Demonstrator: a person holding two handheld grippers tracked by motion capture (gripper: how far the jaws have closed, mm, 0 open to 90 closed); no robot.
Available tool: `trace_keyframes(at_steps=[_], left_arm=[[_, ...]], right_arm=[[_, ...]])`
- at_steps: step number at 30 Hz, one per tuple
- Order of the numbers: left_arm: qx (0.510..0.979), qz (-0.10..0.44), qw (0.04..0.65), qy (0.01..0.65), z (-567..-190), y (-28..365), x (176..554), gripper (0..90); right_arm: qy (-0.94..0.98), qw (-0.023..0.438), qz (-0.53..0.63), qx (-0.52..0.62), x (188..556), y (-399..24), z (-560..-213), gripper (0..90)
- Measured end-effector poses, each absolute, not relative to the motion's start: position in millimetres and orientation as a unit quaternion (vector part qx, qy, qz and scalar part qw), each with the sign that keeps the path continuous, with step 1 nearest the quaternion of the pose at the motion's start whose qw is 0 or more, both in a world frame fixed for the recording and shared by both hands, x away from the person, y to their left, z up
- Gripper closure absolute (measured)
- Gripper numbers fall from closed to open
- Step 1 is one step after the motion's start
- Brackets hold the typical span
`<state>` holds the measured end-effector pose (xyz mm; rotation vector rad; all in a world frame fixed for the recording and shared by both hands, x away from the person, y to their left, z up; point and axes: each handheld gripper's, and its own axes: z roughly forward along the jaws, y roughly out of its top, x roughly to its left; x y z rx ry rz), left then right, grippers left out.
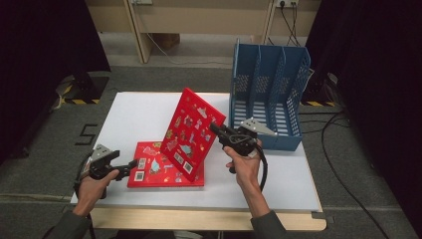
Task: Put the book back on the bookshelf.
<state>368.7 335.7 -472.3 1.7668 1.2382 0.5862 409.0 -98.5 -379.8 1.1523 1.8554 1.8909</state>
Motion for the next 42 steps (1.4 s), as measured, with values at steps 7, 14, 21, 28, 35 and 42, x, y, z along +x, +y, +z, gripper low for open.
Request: trace_keyframes(at_steps=[7, 14, 21, 28, 35, 42], left_arm=[[0.708, 0.248, 0.395, 0.53, -475.6, 355.3, 375.5, 15.9], [0.72, 0.25, 0.352, 0.544, -483.8, 365.0, 380.6, 15.8], [0.75, 0.255, 0.309, 0.527, -492.2, 356.4, 379.9, 14.9], [0.756, 0.244, 0.302, 0.527, -497.8, 352.3, 378.2, 14.9], [0.753, 0.243, 0.305, 0.531, -498.4, 352.4, 377.5, 15.0], [0.752, 0.242, 0.305, 0.532, -498.6, 352.6, 377.4, 15.3]], right_arm=[[0.648, 0.14, 0.648, 0.376, 407.4, -97.4, -362.8, 78.6], [0.668, 0.166, 0.634, 0.352, 405.6, -92.9, -346.5, 79.3], [0.681, 0.186, 0.628, 0.328, 395.5, -89.2, -344.3, 79.3], [0.683, 0.197, 0.626, 0.32, 387.0, -91.3, -349.6, 78.7], [0.694, 0.217, 0.615, 0.305, 380.4, -85.4, -348.7, 77.9], [0.705, 0.224, 0.601, 0.303, 380.3, -75.4, -357.1, 76.3]])
